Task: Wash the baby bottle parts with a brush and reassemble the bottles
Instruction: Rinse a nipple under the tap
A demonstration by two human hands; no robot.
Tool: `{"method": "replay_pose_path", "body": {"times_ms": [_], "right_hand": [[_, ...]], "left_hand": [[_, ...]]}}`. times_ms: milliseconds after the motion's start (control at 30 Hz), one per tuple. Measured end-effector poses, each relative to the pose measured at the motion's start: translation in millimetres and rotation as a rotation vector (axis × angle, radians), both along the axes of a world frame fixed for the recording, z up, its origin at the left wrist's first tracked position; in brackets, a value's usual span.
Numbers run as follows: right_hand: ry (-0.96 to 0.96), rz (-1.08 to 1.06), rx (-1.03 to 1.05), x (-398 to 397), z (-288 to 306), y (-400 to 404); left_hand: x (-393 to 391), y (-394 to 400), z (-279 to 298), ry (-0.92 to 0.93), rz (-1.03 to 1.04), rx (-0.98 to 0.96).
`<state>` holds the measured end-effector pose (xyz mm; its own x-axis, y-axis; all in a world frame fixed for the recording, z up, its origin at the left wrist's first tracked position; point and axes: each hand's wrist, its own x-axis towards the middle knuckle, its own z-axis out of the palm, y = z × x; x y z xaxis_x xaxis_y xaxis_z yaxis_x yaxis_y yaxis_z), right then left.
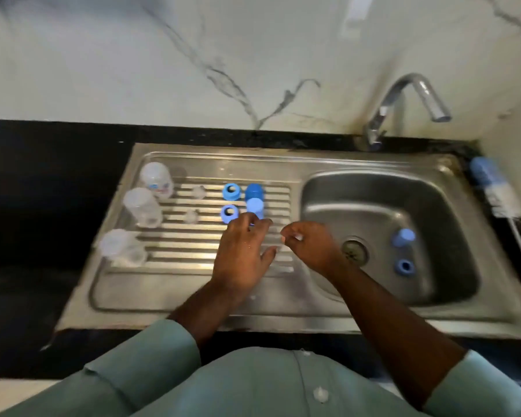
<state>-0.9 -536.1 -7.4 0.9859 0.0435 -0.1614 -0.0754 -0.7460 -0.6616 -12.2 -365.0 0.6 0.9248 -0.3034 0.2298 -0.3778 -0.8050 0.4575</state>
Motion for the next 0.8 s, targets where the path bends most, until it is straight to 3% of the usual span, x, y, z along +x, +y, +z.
{"method": "replay_pose_path", "body": {"times_ms": [133, 267, 467, 533, 700, 800], "right_hand": [[0.083, -0.088, -0.095, -19, -7, -101], [0.174, -0.045, -0.177, -27, -30, -192], [0.329, 0.060, -0.206, -24, -80, -274], [0.363, 0.045, -0.179, -22, -93, -284], [0.407, 0.047, -0.117, -12, -118, -302], [0.407, 0.060, -0.062, -7, -122, -307]], "left_hand": [[2, -92, -12, 0.250, -0.151, -0.030], [-4, -180, -32, 0.518, -0.187, 0.025], [-6, -287, -103, 0.928, -0.198, 0.227], [-5, -303, -119, 1.047, -0.140, 0.237], [-6, -319, -146, 1.082, -0.043, 0.234], [-1, -320, -147, 1.215, 0.212, 0.063]]}}
